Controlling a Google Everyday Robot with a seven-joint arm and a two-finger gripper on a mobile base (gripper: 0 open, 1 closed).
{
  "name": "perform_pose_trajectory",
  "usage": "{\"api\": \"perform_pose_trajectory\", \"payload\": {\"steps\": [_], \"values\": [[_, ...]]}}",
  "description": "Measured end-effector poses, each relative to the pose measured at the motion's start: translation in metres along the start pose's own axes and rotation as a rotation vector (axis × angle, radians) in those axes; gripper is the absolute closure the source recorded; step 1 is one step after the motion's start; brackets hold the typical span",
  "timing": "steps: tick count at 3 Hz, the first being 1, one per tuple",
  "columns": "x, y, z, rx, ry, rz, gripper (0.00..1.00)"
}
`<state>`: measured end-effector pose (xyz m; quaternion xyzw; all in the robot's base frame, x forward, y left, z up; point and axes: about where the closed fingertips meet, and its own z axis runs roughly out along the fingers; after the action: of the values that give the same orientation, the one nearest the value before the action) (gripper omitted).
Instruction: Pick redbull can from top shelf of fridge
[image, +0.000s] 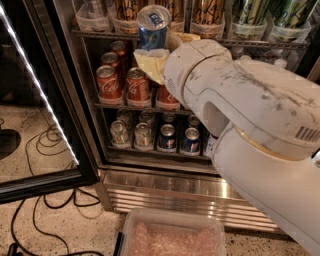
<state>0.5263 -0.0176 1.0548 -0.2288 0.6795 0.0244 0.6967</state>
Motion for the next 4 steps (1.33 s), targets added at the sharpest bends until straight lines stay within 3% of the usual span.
{"api": "perform_pose_trajectory", "payload": {"steps": [1,2,3,4], "values": [[0.0,-0.004,-0.003,-0.006,-0.003,-0.006,1.0],[-0.005,0.01,0.0,-0.05,-0.019,-0.018,1.0],[0.004,0.032,-0.004,-0.136,-0.02,0.018,1.0],[0.009,0.057,-0.016,-0.256,-0.033,0.075,1.0]]}}
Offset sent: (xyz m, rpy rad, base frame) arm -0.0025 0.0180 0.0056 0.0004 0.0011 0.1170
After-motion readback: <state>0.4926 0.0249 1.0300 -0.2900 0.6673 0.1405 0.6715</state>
